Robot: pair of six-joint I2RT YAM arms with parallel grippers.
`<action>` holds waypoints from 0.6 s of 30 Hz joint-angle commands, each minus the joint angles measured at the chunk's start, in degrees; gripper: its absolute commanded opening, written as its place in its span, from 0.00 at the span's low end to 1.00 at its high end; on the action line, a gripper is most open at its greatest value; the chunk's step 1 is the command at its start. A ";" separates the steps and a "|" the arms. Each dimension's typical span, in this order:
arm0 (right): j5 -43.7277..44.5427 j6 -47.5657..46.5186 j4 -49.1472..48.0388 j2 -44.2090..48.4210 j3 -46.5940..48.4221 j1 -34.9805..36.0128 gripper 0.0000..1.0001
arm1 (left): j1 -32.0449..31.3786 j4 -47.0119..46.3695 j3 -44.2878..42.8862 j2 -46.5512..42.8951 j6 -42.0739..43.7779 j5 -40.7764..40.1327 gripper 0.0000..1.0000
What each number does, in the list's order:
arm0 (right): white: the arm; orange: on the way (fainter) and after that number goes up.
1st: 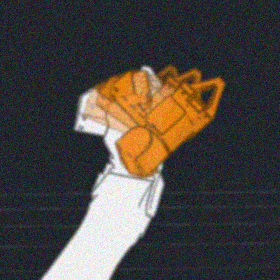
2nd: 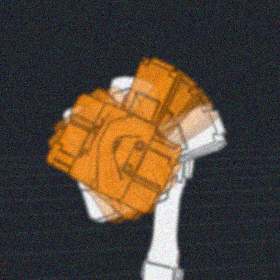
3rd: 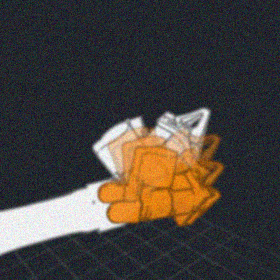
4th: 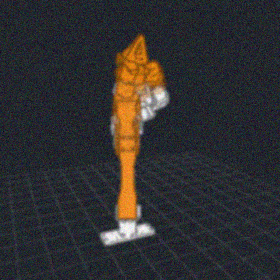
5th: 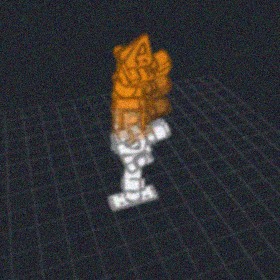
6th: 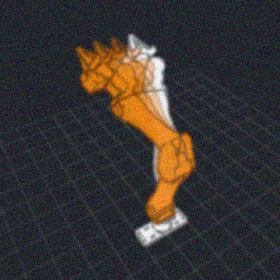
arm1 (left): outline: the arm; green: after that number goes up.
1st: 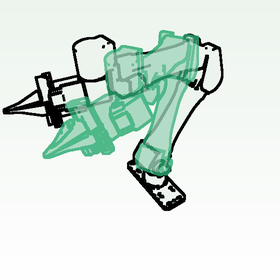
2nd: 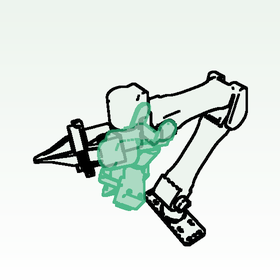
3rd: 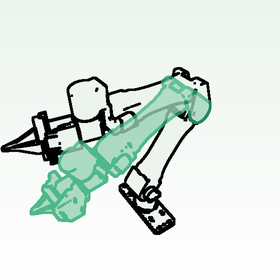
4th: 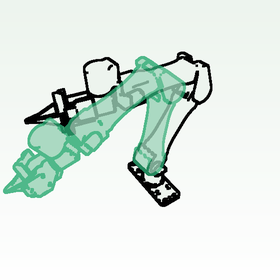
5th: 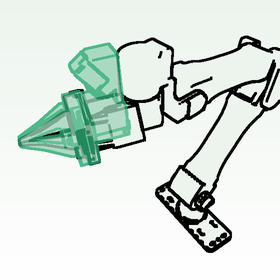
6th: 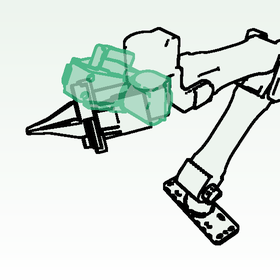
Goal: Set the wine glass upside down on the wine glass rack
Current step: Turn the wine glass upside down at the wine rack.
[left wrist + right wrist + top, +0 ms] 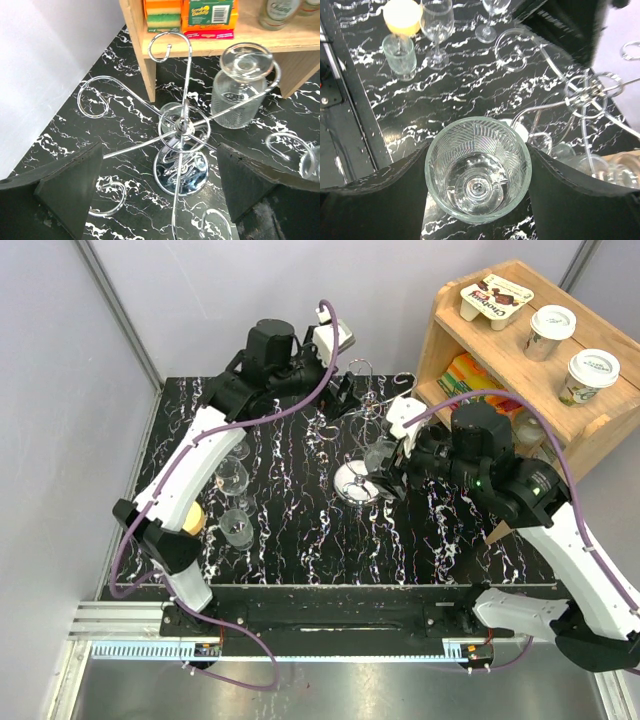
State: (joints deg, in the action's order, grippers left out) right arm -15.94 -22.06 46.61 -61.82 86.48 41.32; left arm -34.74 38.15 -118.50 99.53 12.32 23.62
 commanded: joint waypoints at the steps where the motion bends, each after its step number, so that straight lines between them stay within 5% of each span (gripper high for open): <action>1: 1.61 1.41 -4.42 -1.02 8.69 0.16 0.00 | 0.11 0.87 -1.83 -6.00 2.36 5.03 0.99; 8: 7.84 0.71 -5.47 -6.72 19.95 0.25 0.00 | 0.29 2.63 0.90 -12.24 4.91 13.03 0.99; 18: 12.16 1.85 -10.22 -16.13 30.93 -0.71 0.00 | 1.08 1.05 1.87 -9.97 4.03 22.17 0.99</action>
State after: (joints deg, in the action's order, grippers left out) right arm -6.15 -21.10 43.53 -75.26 111.24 41.19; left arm -33.91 41.06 -117.47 87.39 16.53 40.29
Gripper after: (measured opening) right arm 0.739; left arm 0.988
